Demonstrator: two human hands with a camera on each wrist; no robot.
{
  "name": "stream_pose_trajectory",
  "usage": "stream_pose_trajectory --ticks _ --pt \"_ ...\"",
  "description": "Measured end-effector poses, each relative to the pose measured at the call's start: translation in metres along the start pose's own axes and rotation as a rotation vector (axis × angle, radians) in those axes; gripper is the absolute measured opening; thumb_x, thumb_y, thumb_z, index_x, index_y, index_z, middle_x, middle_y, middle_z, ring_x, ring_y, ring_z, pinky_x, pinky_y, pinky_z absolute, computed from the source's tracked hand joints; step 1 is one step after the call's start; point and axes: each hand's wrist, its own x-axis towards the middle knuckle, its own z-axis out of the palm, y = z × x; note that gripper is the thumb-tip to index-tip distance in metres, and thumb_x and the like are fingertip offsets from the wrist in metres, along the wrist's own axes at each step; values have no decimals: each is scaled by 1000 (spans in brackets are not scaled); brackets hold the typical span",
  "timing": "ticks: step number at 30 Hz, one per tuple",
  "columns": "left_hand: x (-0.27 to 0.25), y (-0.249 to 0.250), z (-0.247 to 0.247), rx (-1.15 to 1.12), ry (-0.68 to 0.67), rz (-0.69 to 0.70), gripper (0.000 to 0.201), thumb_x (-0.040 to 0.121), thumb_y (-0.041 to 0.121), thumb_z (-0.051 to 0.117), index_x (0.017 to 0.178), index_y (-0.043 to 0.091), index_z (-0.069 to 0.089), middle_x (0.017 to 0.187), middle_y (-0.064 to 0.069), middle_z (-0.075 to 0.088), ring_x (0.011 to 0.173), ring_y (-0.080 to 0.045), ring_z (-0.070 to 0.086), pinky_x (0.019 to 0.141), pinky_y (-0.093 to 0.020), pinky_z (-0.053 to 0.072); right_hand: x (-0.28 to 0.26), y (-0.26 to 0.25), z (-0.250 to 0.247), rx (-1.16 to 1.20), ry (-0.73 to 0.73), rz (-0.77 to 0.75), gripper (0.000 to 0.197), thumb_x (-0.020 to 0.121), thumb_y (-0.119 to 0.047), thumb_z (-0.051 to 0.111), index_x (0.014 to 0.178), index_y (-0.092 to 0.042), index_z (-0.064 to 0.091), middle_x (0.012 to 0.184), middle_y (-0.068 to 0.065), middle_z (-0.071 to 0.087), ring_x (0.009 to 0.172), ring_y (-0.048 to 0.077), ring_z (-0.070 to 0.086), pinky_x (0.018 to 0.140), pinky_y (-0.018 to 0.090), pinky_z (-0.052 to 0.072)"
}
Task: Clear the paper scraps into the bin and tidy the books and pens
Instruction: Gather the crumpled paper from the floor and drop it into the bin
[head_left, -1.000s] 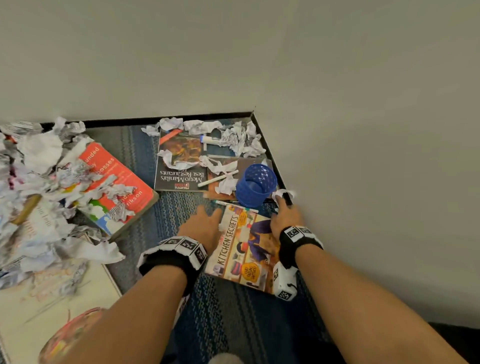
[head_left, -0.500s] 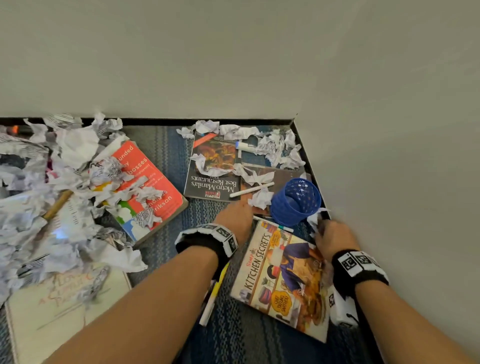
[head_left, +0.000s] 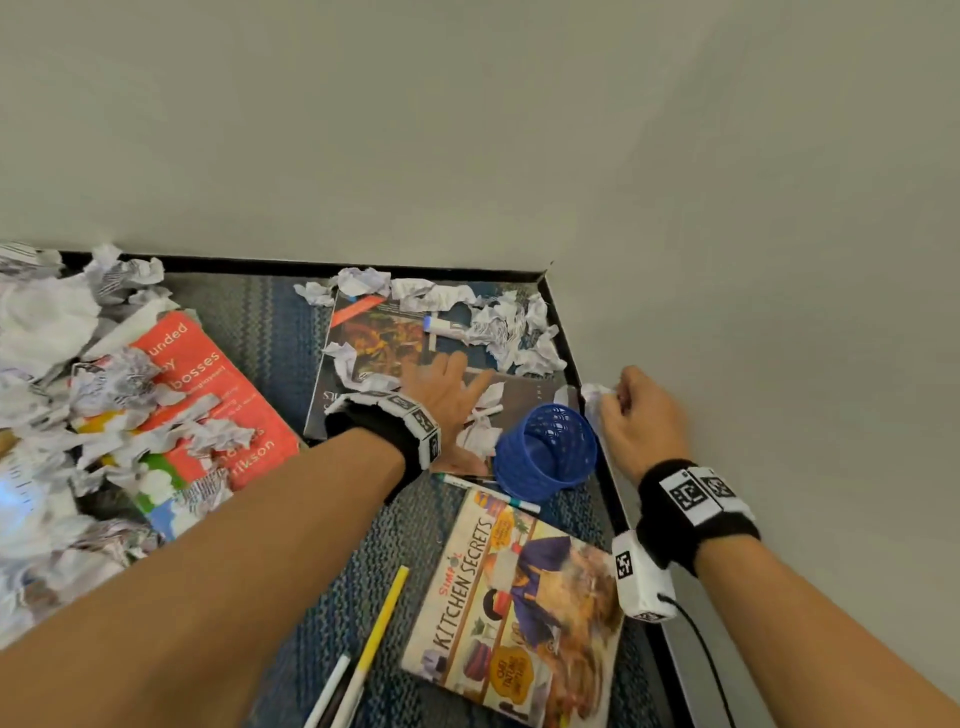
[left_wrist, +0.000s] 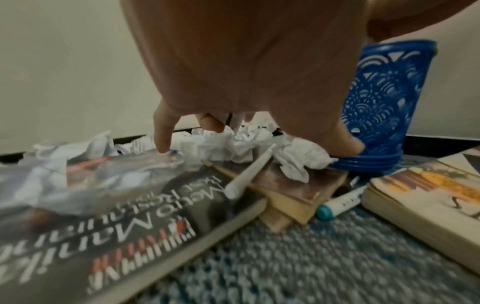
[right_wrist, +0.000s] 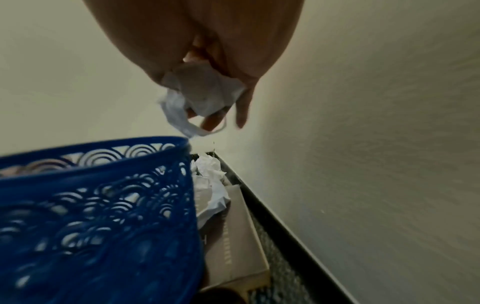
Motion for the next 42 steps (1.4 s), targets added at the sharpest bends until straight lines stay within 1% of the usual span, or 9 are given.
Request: stream_pose_trajectory --ticks 4,8,12,17,25,29,32,37,42 --pt "8 -2 25 -40 83 -17 75 81 64 54 135 16 32 123 -14 39 111 -31 44 90 -41 41 23 1 21 -33 -143 50 5 92 -11 48 92 -8 45 72 9 52 66 25 46 61 30 32" --pt "7 -12 45 -235 96 8 32 97 34 32 115 10 46 110 -13 48 98 -30 50 85 -41 44 35 12 52 205 -292 325 22 95 -27 50 107 -9 51 89 5 57 79 22 53 70 31 39" --pt "4 -22 37 -544 111 -33 38 99 32 21 105 7 49 100 -13 54 87 -30 51 82 -42 46 49 30 62 505 -448 590 52 84 -38 68 111 6 60 98 17 69 84 30 66 79 40 54" --pt "4 -46 16 -620 123 -168 22 94 26 49 86 6 55 85 -13 59 83 -33 58 68 -35 41 47 26 70 9 -526 332 28 90 -29 59 99 -14 37 79 3 49 69 19 48 76 31 43" --pt "8 -56 -15 -547 148 -247 27 97 28 47 95 4 61 120 -10 42 105 -21 45 95 -33 43 55 7 77 -276 -602 167 26 100 -18 39 116 1 47 131 26 49 118 36 50 91 34 39" --pt "14 -52 -59 -570 133 -161 29 99 20 44 114 0 59 123 -14 55 91 -16 49 66 -13 38 68 8 70 -195 -282 -17 22 97 -10 43 105 10 51 110 23 49 90 26 44 74 24 29" --pt "23 -54 -78 -554 120 -143 29 98 10 41 124 1 50 123 -14 55 105 -24 54 76 -26 40 87 8 65 -23 -14 -86 14 95 -4 45 97 8 51 101 20 47 86 27 44 69 19 24" --pt "37 -53 -71 -595 111 -189 22 95 0 41 116 3 37 74 0 41 59 -9 37 51 -22 33 117 13 90 -65 -137 -210 47 92 -29 56 129 -5 38 150 14 19 130 22 36 111 32 33" --pt "55 -51 -48 -559 140 -128 49 93 13 45 139 8 28 120 -14 52 97 -25 54 87 -39 48 120 27 123 -244 -285 -275 77 93 -36 52 152 -22 4 161 6 -1 148 26 8 120 42 11"
